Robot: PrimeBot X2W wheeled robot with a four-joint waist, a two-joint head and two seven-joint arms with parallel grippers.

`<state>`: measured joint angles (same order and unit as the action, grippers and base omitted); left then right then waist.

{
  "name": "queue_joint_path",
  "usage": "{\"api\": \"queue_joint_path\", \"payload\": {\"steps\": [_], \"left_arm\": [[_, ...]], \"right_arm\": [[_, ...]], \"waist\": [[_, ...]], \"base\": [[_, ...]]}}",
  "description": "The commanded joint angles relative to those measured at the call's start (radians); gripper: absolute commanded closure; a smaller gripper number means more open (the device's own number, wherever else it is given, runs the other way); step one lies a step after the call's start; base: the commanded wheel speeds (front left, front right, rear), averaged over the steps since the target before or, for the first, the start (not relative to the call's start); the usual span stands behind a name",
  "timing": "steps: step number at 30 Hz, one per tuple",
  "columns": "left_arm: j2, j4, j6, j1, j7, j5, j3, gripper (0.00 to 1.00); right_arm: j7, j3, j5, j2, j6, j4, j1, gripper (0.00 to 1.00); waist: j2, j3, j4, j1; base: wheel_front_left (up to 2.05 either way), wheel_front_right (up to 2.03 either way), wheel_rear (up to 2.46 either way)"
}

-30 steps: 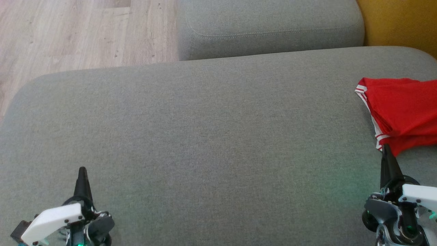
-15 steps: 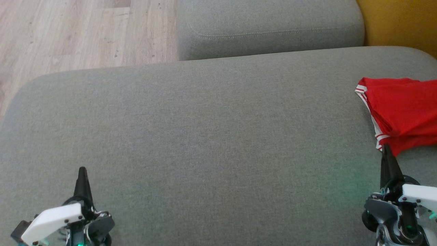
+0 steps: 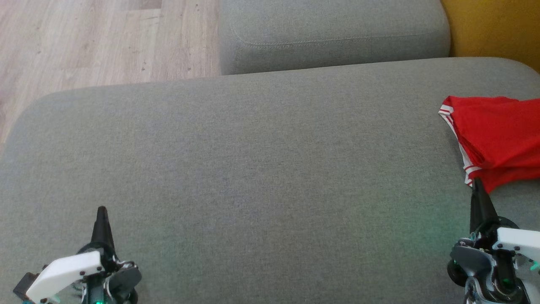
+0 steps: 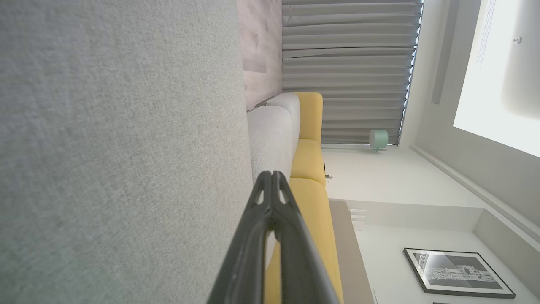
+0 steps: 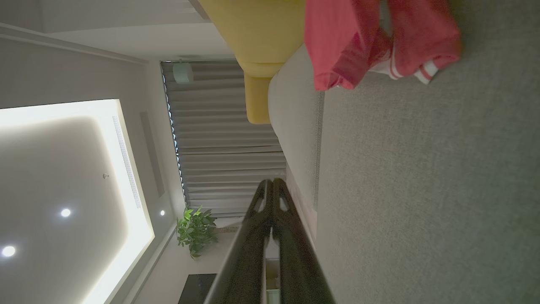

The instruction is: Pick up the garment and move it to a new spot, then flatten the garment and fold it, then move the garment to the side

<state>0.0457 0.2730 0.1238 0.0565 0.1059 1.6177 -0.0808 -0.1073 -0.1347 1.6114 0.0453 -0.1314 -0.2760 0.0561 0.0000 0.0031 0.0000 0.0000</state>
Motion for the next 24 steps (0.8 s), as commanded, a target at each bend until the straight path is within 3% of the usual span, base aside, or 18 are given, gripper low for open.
{"api": "queue_joint_path", "payload": {"steps": [1, 24], "left_arm": [[0.004, -0.028, 0.007, 0.051, 0.007, -0.009, -0.033, 1.0], [0.004, -0.028, 0.007, 0.051, 0.007, -0.009, -0.033, 1.0]], "right_arm": [[-0.006, 0.021, -0.002, 0.005, 0.001, 0.031, 0.052, 1.0], [-0.006, 0.021, -0.002, 0.005, 0.001, 0.031, 0.052, 1.0]], "waist": [[0.0, 0.0, 0.0, 0.0], [0.0, 0.0, 0.0, 0.0]], "base": [[0.0, 0.0, 0.0], [0.0, 0.0, 0.0]]}}
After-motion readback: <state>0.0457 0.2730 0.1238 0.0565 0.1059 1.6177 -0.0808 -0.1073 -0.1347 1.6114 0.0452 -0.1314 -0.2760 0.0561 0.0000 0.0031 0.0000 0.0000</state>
